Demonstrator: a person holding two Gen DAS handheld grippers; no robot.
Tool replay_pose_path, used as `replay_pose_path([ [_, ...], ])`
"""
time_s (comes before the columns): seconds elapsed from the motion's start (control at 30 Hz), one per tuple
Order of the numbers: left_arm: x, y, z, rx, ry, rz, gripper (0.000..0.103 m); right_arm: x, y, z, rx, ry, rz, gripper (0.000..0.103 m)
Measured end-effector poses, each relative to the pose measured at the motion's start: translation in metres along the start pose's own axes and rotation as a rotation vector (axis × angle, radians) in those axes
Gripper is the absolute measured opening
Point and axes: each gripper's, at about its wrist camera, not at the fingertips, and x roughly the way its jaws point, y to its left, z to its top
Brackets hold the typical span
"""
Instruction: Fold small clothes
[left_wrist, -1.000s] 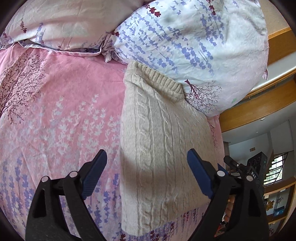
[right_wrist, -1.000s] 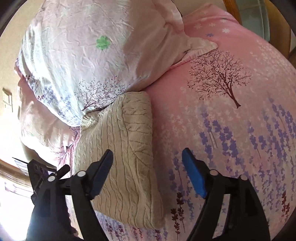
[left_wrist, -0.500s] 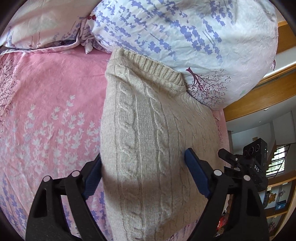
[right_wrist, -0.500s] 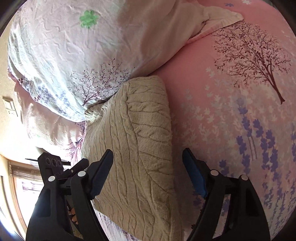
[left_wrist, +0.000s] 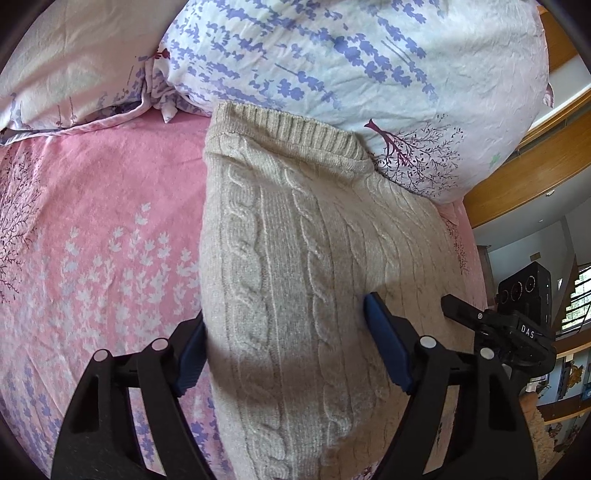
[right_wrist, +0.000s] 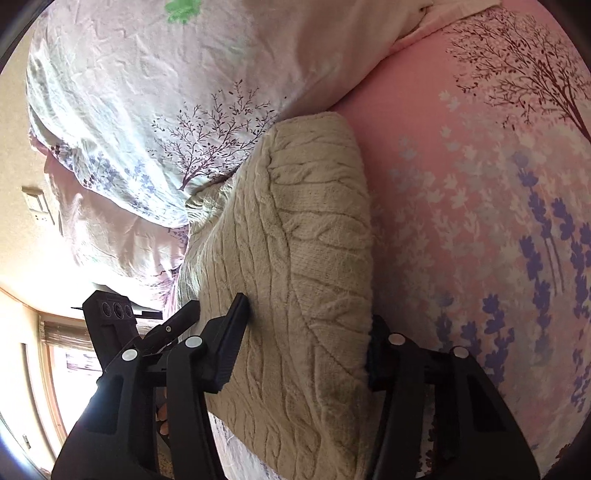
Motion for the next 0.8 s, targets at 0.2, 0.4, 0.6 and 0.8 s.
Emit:
replay_pose_path([
  [0.2,-0.007,-0.01,-0.008,0.032,-0.014,0.043,0.073,0.001,0.005,-0.001,-0.004,-0.009,-0.023,0.048],
  [0.4,-0.012,-0.019,-0.015,0.043,-0.04,0.058,0.055,0.001,0.009,-0.006,-0.003,-0.028,0.004,0.036],
  [0.6,-0.03,-0.005,-0.016,0.019,-0.065,-0.015,0.038,0.002,0.024,-0.011,0.005,-0.043,0.049,0.034],
  [0.8,-0.084,0.047,-0.033,-0.047,-0.104,-0.091,0.037,0.043,0.069,-0.037,-0.09,0.056,0.088,0.032],
])
